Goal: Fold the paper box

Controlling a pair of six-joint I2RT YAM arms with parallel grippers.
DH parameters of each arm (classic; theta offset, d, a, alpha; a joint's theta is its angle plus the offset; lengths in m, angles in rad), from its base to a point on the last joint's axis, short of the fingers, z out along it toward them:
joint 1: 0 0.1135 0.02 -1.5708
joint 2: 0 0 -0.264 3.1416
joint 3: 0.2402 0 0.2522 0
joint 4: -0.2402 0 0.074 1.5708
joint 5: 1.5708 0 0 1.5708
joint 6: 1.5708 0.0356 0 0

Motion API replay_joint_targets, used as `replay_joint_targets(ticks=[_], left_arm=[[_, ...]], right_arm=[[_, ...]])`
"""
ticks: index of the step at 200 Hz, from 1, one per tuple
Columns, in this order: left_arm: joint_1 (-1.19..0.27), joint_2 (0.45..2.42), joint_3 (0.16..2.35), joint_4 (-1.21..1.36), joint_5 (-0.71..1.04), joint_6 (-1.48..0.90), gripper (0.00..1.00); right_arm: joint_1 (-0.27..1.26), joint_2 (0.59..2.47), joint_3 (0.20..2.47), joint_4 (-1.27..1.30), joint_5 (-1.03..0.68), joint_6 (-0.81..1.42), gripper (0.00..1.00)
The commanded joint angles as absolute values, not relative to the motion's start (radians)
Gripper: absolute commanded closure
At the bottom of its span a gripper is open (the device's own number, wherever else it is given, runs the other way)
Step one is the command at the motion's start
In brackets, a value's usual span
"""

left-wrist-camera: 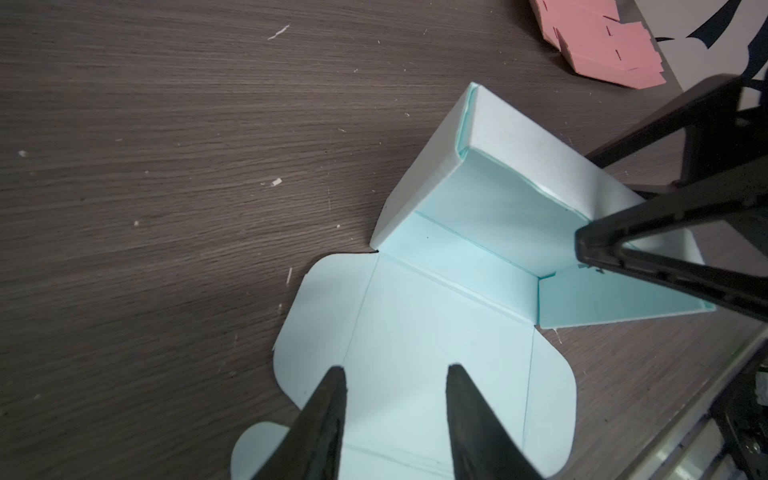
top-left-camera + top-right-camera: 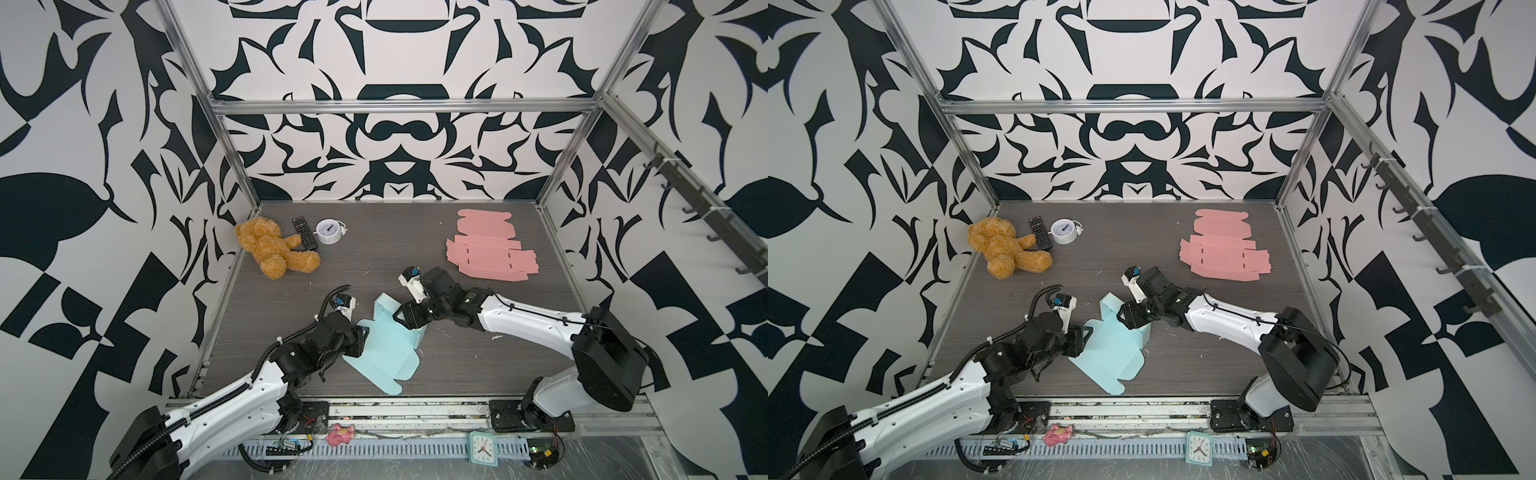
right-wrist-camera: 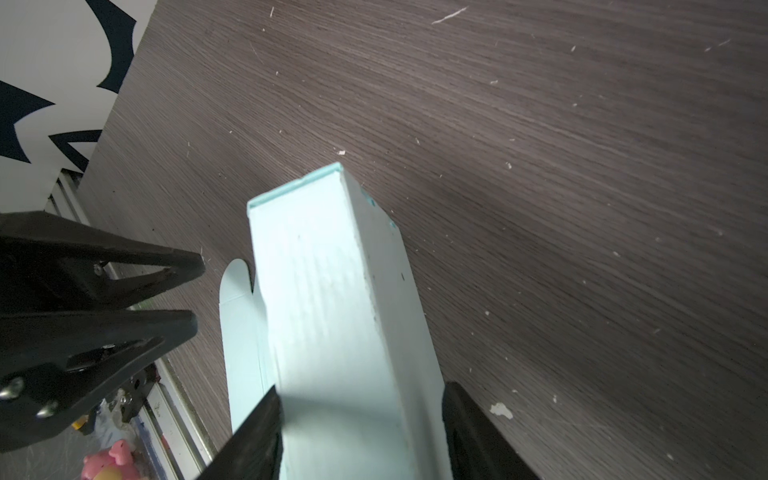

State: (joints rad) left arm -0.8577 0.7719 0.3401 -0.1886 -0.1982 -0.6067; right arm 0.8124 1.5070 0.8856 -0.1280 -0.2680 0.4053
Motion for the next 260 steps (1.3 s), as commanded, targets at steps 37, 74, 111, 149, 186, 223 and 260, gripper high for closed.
replay_joint_targets(ticks=[37,74,111,149,186,223,260], left_arm=[[-0.86,0.757,0.426,-0.313,-0.217,-0.612,0.57],[-0.859,0.746,0.447,-0.33,-0.223,-0.602,0.57],[-0.861,0.754,0.484,-0.359,-0.219,-0.592,0.57],[-0.861,0.757,0.52,-0.387,-0.207,-0.598,0.57],[-0.861,0.761,0.565,-0.446,-0.193,-0.609,0.56],[-0.858,0.76,0.593,-0.491,-0.186,-0.633,0.51],[-0.817,0.83,0.642,-0.568,-0.138,-0.659,0.4]], right_arm=[[0.779,1.508,0.894,-0.086,-0.285,0.416,0.4],[0.749,1.507,0.871,-0.047,-0.33,0.432,0.41],[0.716,1.51,0.85,-0.012,-0.368,0.444,0.42],[0.677,1.512,0.828,0.016,-0.4,0.455,0.43],[0.636,1.515,0.797,0.059,-0.445,0.471,0.43],[0.582,1.523,0.751,0.148,-0.509,0.515,0.44],[0.554,1.534,0.728,0.18,-0.528,0.526,0.44]])
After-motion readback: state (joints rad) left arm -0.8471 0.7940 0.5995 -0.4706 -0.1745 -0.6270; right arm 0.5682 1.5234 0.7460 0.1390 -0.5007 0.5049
